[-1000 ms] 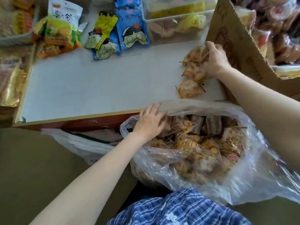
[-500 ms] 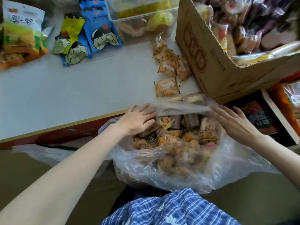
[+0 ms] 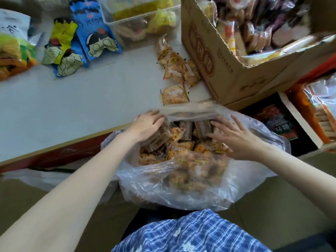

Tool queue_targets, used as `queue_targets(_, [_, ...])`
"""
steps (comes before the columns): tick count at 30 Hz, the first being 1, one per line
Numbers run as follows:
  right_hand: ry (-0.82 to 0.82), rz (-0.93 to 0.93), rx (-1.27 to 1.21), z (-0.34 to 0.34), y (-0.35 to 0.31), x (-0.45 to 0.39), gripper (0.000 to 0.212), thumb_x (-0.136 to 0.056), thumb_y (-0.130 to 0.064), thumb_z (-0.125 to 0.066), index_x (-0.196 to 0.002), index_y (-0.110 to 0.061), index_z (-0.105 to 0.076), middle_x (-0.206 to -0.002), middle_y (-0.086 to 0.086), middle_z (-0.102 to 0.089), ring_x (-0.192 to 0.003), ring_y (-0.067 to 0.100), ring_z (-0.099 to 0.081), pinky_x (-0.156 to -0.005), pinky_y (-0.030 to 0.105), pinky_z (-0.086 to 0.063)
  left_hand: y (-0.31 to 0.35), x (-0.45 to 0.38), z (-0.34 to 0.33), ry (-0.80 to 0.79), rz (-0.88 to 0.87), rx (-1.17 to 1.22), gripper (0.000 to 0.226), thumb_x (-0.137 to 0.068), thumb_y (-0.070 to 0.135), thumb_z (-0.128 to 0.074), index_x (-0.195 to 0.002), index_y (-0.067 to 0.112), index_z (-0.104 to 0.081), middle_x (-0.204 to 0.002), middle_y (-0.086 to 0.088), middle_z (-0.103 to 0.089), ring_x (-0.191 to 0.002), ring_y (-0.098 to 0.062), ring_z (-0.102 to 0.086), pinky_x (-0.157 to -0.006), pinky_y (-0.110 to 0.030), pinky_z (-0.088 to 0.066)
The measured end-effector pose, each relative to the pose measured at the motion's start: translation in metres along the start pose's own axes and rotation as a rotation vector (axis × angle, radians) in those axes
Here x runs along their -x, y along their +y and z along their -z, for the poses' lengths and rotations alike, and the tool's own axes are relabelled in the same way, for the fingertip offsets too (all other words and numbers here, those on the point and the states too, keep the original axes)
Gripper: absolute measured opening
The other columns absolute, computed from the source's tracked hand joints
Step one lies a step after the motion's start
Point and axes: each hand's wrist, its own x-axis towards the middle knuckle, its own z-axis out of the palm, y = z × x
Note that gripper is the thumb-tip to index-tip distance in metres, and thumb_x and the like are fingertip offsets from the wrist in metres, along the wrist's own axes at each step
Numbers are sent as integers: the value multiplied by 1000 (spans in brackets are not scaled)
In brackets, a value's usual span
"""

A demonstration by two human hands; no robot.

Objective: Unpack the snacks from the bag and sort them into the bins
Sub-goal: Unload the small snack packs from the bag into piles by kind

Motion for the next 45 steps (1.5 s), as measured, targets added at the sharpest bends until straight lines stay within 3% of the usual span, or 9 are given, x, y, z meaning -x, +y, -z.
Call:
queue_targets(3, [-176,-91,115,-1,-8,-6,68,-71,-52,-71,-132,-28,-53,-136,19,-48,-127,44,-42,-105,57,-29,-5,22,-4,48,-53,-97,68,-84,53,-16,-144,28,-35,-156,-1,-22,-143,-18,-19,-116,-40,-14])
queue_targets(6, [-148,-107,128,18,-16,-20,48,-88,-27,-50,-135,-29,-42,-135,4,-42,-123,32,-40,-95,40,-36,-17,32,-9,14,-15,-124,54,-97,50,-25,-147,30,-27,-158,3,-15,-144,-16,-14,-116,-42,-12])
queue_targets(12, [321,-217,-723,106,-15,-56,42,-82,-30,-70,-118,-11,-59,-94,7,-65,-75,15,-56,-68,22,-40,-31,33,-11,66,69,70,50,-99,42,-33,-146,23,-32,-156,3,-20,-143,-16,-20,-115,-44,-20])
queue_targets(19, [511,-615,-1191,137,12,-179,54,-84,-25,-70,-128,-7,-45,-125,7,-54,-108,16,-51,-94,30,-42,-44,52,-2,85,82,7,48,-100,40,-34,-146,27,-30,-157,2,-18,-143,-18,-21,-115,-42,-18])
queue_targets(24, [534,-665,-962,135,10,-198,70,-94,-12,-48,-150,-9,-7,-155,13,-11,-144,25,-11,-116,29,-10,-60,64,-2,91,76,-3,51,-98,37,-40,-147,30,-26,-157,3,-17,-142,-18,-22,-116,-43,-18])
queue_targets(33, [237,-103,-671,60,-67,-71,38,-87,-13,-62,-125,-12,-54,-120,10,-50,-110,29,-52,-87,28,-39,-58,55,-18,92,94,97,60,-97,45,-38,-150,27,-16,-157,2,-15,-143,-18,-19,-115,-42,-19])
queue_targets(36, [-15,-61,-607,28,-76,-54,66,-88,-25,-64,-144,-32,-30,-142,4,-28,-121,27,-45,-98,34,-42,-50,56,-26,58,56,108,74,-90,56,-44,-150,28,-12,-158,2,-15,-143,-18,-19,-115,-45,-20])
queue_targets(39, [29,-105,-549,10,-81,-63,75,-87,-19,-66,-146,-38,-23,-155,4,-8,-131,33,-37,-104,44,-40,-45,58,-34,6,1,45,87,-79,61,-50,-150,26,-13,-157,3,-16,-143,-18,-22,-112,-47,-25])
queue_targets(45, [318,5,-491,26,-84,-87,24,-82,-9,-69,-105,-11,-71,-100,12,-65,-91,35,-61,-69,41,-50,-47,64,-34,-2,71,39,79,-88,49,-54,-151,26,-12,-156,3,-21,-142,-16,-24,-111,-46,-26])
